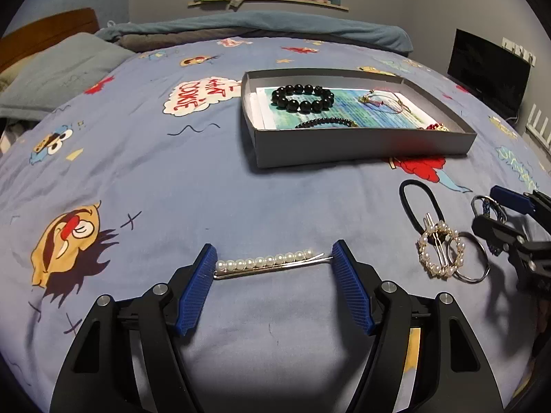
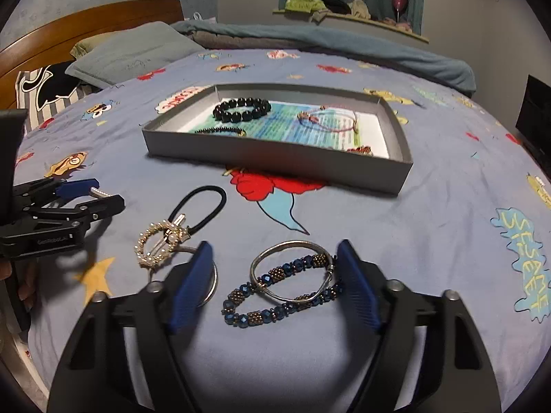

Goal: Organize jewelry
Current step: 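Grasp the pearl hair clip with the left tool while the right tool grasps the silver bangle, then carry the pearl clip and silver bangle over the grey tray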

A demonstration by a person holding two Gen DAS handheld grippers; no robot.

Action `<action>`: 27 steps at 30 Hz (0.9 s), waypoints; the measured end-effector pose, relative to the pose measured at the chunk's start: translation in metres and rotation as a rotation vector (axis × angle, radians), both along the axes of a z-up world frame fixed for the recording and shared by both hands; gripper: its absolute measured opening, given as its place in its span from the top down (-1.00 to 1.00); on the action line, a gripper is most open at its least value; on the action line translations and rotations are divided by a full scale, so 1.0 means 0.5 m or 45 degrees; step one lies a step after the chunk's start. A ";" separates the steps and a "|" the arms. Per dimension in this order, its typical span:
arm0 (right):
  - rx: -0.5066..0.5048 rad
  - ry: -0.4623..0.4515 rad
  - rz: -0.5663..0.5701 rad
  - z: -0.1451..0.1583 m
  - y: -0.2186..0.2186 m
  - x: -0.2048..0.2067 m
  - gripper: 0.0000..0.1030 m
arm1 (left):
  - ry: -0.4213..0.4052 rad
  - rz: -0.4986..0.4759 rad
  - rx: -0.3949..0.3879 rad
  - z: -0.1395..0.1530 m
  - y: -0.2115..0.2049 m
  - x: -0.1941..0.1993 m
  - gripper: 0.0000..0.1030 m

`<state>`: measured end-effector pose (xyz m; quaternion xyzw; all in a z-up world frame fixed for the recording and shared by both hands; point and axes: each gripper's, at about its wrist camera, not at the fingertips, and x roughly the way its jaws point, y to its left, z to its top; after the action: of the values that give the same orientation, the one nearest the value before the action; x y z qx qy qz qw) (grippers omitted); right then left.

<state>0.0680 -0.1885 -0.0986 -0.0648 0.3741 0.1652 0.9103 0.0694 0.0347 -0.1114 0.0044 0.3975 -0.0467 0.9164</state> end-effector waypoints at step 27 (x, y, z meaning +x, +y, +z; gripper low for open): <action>0.074 -0.101 -0.011 0.071 -0.033 0.000 0.05 | -0.134 -0.070 -0.052 0.091 0.018 -0.007 -0.36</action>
<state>0.0682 -0.2048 -0.0629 -0.0431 0.3329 0.1696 0.9266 0.0660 0.0435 -0.0657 -0.0008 0.3473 -0.0797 0.9344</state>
